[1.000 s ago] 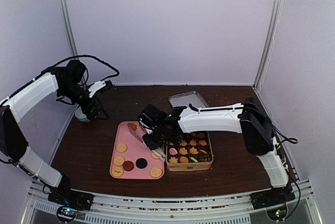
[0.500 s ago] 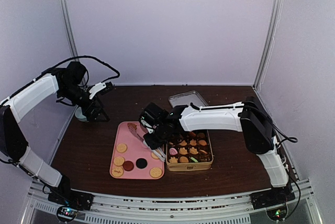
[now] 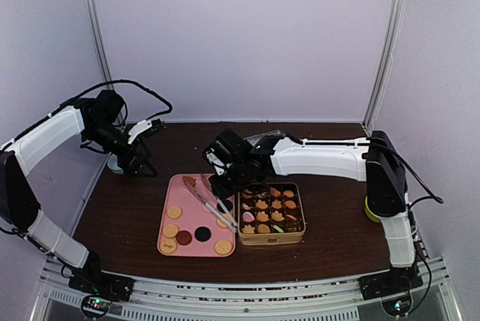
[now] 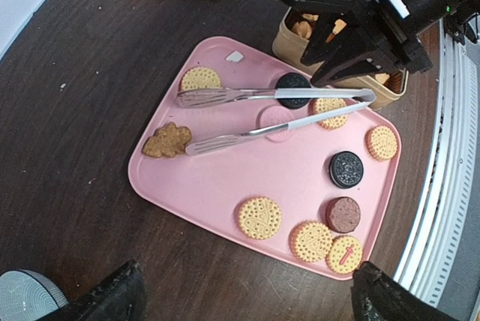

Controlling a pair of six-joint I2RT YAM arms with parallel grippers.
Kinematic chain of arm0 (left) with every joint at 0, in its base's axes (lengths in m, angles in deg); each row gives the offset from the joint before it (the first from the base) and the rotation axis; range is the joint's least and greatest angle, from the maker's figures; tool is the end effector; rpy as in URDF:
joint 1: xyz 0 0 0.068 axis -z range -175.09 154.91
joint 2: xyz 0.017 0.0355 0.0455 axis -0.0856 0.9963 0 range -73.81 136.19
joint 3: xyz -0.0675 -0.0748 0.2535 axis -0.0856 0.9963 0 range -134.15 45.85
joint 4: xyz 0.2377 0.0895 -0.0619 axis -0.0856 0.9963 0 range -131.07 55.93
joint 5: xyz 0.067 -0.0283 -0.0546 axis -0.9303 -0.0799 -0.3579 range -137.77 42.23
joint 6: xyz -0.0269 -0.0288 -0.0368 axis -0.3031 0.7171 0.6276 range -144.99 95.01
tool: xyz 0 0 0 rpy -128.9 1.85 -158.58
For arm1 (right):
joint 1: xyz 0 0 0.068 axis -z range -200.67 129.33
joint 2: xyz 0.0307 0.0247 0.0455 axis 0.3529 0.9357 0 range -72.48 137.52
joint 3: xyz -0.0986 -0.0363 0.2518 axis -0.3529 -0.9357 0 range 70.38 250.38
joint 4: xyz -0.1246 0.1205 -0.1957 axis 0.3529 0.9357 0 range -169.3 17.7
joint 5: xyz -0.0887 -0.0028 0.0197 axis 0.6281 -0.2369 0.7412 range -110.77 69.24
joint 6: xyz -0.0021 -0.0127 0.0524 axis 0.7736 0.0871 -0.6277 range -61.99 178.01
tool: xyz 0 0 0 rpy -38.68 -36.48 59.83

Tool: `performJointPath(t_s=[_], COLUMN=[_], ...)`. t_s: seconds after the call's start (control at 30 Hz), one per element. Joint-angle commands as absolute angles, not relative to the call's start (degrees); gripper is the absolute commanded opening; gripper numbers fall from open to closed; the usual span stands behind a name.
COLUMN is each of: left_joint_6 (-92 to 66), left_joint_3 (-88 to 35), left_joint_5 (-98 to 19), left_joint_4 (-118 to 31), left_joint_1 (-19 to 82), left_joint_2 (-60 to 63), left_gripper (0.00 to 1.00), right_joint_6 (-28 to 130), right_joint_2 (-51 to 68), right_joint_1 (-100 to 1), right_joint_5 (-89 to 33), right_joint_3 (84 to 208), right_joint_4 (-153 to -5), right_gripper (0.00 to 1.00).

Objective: Pack the cookies
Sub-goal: Pick up the clamp from the plate.

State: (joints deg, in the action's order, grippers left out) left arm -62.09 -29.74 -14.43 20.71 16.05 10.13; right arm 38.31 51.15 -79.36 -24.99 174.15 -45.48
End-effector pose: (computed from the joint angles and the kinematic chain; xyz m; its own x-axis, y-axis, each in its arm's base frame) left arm 0.2694 -0.0730 0.3022 -0.5281 0.6175 -0.5829 0.8315 0.5155 -0.2072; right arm 0.2481 0.4131 0.2182 -0.6890 -0.4861 -0.5376 -0.6825 0.6848 0.2555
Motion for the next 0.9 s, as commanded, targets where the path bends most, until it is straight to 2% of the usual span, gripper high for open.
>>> performJointPath(t_s=[0.0,0.5,0.77,0.87], left_joint_6=[-63.9,-64.6,-66.2,-68.3], left_joint_3=[-29.3,-30.3,-30.3,-30.3], left_joint_5=[-12.5,-11.0,-9.9,-8.8], left_joint_4=[22.2,23.6,23.6,24.2], left_joint_1=[16.3,16.3,16.3,16.6], left_joint_2=[9.9,10.5,10.5,10.8], left_gripper=[0.98,0.98,0.98,0.98], right_joint_6=[38.2,37.5,37.5,37.8], right_joint_2=[51.9,55.6,57.6,57.2], right_joint_1=[-78.8,-78.8,-78.9,-78.9], right_joint_5=[-24.0,-28.2,-29.1,-28.7], right_joint_3=[174.9,173.8,173.7,173.7], right_joint_4=[-43.7,-43.3,-42.6,-42.2], right_gripper=[0.24,0.27,0.19,0.12])
